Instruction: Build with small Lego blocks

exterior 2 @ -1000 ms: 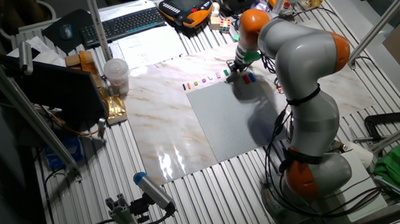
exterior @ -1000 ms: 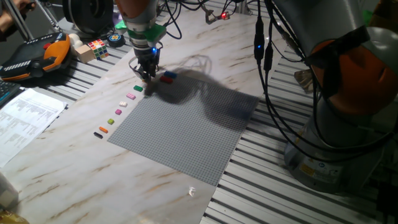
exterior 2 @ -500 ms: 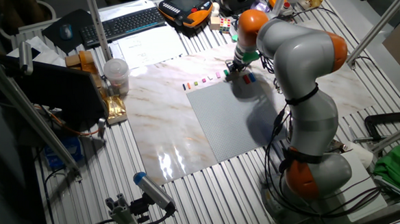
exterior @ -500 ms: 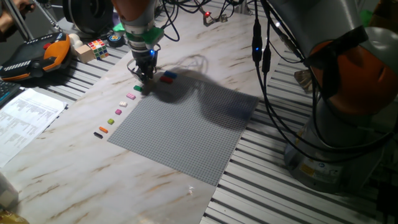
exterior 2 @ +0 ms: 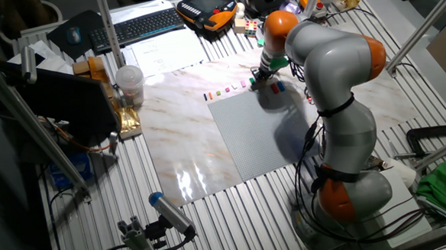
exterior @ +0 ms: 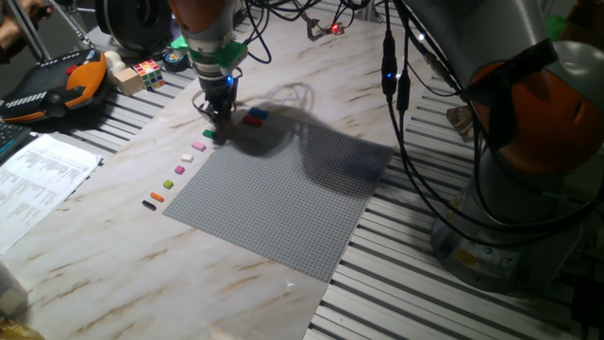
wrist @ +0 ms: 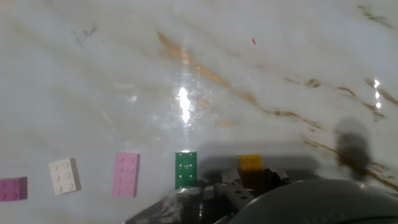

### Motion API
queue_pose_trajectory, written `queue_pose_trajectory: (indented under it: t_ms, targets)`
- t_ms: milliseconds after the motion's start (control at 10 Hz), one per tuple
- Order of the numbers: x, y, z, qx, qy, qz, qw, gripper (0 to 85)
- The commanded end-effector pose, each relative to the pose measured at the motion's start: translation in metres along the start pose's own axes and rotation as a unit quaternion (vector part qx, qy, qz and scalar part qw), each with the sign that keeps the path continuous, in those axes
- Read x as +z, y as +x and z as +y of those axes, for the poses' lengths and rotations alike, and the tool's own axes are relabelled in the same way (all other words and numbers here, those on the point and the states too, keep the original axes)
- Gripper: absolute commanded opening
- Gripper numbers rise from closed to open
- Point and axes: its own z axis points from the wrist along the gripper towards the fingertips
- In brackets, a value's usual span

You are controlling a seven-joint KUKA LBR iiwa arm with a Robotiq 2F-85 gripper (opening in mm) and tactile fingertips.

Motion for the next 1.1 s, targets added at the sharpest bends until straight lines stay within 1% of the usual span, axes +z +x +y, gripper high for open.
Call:
queue_pose_trajectory:
  t_ms: [0, 300, 500, 600, 700, 800, 900, 1000]
  targets:
    - [0.001, 0.0, 0.0, 0.0, -0.001, 0.0, 1.0, 30.3]
    - [0.003, -0.001, 0.0, 0.0, -0.002, -0.001, 1.0, 29.3]
    - [0.004, -0.001, 0.0, 0.0, -0.004, -0.001, 1.0, 25.0]
    - [0.005, -0.002, 0.0, -0.002, -0.005, 0.0, 1.0, 21.0]
    - [0.004, -0.001, 0.0, -0.001, -0.005, 0.0, 1.0, 24.7]
    - [0.002, -0.001, 0.0, -0.006, -0.005, 0.003, 1.0, 5.7]
    - [-0.002, 0.0, 0.0, -0.006, -0.005, 0.005, 1.0, 0.7]
    - [-0.006, 0.001, 0.0, -0.005, -0.002, 0.005, 1.0, 0.7]
